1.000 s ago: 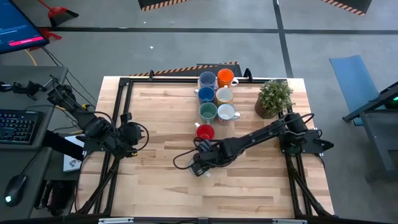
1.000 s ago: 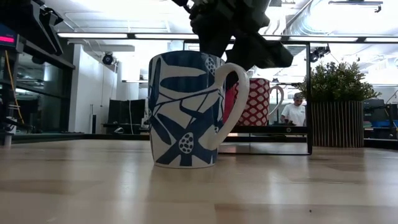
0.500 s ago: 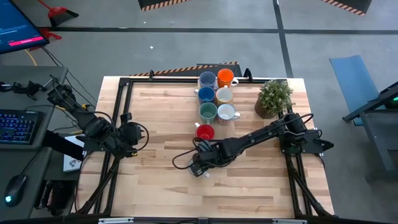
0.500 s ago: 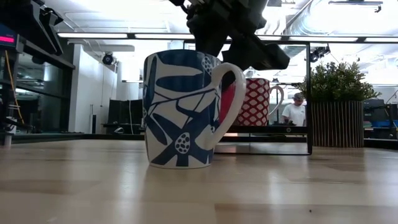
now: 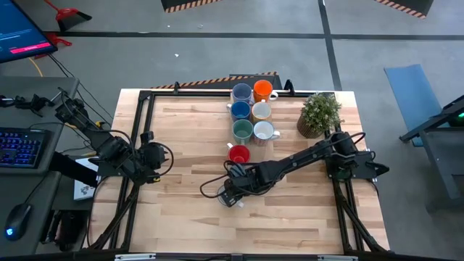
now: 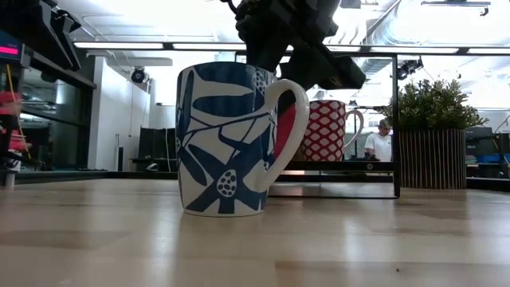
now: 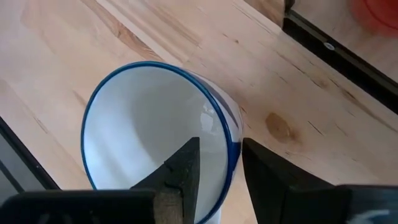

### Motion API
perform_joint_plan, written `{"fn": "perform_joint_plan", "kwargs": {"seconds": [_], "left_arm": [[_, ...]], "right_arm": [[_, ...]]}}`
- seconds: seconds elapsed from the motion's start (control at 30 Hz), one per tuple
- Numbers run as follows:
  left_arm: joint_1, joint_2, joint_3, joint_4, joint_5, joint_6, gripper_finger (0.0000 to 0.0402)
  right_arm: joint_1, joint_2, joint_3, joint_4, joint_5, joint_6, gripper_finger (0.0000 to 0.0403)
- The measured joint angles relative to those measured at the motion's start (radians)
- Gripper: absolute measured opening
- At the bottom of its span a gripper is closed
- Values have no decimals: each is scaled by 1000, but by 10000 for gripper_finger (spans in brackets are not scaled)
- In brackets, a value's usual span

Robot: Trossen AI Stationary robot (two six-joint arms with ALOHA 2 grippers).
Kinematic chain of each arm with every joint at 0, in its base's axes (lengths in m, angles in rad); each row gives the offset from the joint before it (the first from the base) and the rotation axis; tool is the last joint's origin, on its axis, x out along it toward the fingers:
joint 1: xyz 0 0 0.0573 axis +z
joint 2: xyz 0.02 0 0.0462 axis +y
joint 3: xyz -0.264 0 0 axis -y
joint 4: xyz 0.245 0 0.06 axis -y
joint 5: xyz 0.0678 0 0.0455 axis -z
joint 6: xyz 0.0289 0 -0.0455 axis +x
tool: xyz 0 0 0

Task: Place coffee mugs
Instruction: Put the blue patterned mug on the shelf next to the red patterned mug

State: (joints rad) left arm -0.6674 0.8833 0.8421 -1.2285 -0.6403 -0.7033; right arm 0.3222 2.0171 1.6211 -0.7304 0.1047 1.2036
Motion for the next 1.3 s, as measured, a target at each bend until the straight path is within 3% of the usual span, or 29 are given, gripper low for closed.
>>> {"fn": "perform_joint_plan", "kwargs": {"seconds": [0.3,0.53,0.77,0.9,1.0,1.13,1.3], "left_arm": [[0,0,0,2,0,-3,99],[0,0,0,4,0,-2,99],[0,0,0,4,0,-1,99],[0,0,0,4,0,-1,99],[0,0,0,3,0,0,99],[0,0,0,3,0,0,99],[0,0,0,3,0,0,99]], "right_arm": [[1,28,0,-5,0,0,98],[4,33,-1,24,18,-59,10],[27,-12,2,150,59,-87,3],[55,-58,86,115,120,-134,2],[80,-84,224,-22,204,-201,2],[101,-90,469,-329,397,-272,1],[94,-91,690,-773,572,-207,1]]}}
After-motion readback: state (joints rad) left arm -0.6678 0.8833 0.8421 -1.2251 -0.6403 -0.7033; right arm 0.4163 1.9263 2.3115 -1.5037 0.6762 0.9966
